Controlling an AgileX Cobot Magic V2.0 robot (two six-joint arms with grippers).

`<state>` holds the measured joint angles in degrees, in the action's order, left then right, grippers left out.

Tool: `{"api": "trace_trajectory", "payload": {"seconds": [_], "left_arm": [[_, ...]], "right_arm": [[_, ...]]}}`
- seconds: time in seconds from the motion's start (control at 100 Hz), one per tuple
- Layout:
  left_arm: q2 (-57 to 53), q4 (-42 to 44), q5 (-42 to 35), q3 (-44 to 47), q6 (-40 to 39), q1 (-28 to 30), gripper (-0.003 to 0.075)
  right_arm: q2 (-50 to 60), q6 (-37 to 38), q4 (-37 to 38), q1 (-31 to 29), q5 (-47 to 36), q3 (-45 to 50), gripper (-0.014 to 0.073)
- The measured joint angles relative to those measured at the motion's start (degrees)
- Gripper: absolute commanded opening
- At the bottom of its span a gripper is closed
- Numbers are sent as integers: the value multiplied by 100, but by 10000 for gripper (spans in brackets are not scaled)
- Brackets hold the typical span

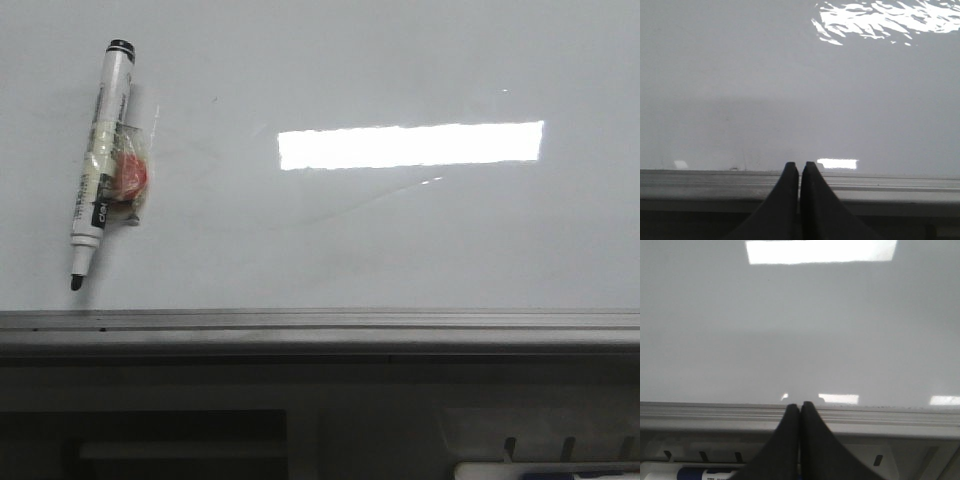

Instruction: Write number 3 on whiteboard

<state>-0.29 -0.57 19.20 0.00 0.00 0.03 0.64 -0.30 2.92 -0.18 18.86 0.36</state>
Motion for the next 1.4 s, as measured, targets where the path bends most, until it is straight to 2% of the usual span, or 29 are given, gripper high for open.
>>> {"api": "trace_trajectory", "payload": {"seconds": [1.03,1.4], "left_arm": [[0,0,0,6,0,0,-21],[0,-47,-370,6,0,0,-21]], "right_arm": [[0,0,0,0,0,0,-61],[0,0,0,0,-657,0,-61]]}}
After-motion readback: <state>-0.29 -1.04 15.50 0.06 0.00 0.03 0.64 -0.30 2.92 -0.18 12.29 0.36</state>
